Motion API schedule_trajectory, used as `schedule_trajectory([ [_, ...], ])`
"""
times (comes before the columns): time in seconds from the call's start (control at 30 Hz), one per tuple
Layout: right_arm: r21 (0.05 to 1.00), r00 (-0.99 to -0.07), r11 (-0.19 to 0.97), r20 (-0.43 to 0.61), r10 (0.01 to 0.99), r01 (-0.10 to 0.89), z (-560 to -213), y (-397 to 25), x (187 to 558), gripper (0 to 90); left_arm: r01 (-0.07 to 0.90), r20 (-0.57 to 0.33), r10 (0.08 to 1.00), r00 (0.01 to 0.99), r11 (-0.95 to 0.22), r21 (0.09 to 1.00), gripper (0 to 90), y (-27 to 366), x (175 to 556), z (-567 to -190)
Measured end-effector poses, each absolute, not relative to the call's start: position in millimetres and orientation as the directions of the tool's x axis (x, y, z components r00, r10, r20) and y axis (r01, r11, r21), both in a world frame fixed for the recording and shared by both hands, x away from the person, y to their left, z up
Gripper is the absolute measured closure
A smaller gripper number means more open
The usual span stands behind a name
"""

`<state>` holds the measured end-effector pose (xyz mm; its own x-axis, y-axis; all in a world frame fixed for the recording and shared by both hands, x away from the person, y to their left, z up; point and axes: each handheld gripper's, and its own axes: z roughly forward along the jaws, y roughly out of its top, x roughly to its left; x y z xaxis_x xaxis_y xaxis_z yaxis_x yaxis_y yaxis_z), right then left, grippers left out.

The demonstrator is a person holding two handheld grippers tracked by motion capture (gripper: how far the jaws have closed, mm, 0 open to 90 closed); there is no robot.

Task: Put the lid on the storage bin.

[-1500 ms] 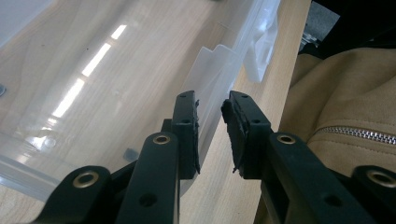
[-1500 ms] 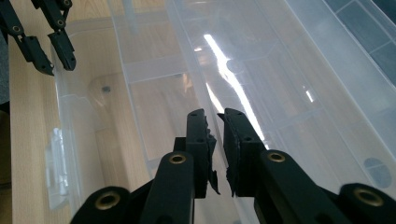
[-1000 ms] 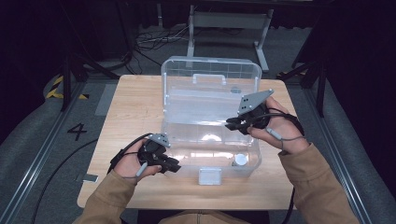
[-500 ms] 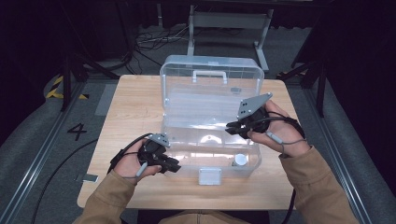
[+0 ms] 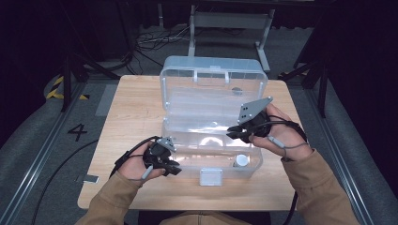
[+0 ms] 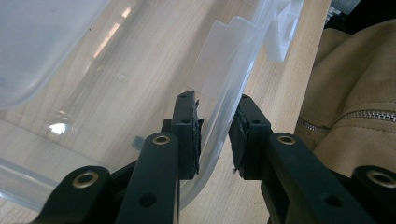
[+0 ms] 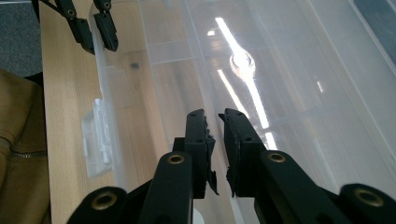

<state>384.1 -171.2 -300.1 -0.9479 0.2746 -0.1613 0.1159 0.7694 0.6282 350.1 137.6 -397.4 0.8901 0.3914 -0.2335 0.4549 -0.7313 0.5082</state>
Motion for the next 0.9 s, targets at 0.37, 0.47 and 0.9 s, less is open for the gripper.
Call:
schedule_trajectory([
  [0.37, 0.619, -0.952, 0.777, -0.153, 0.265, 0.116, -303, -171, 378, 80.6, 0.446, -0.221, 0.389, 0.895, -0.738, 0.506, 74.1, 137, 349, -397],
  [0.47, 0.616, -0.954, 0.779, -0.148, 0.261, 0.118, -304, -170, 377, 80.8, 0.445, -0.220, 0.389, 0.895, -0.740, 0.504, 74.2, 137, 349, -397],
  [0.9, 0.609, -0.959, 0.785, -0.138, 0.247, 0.115, -308, -170, 373, 80.3, 0.436, -0.214, 0.382, 0.899, -0.747, 0.502, 74.2, 137, 350, -397],
])
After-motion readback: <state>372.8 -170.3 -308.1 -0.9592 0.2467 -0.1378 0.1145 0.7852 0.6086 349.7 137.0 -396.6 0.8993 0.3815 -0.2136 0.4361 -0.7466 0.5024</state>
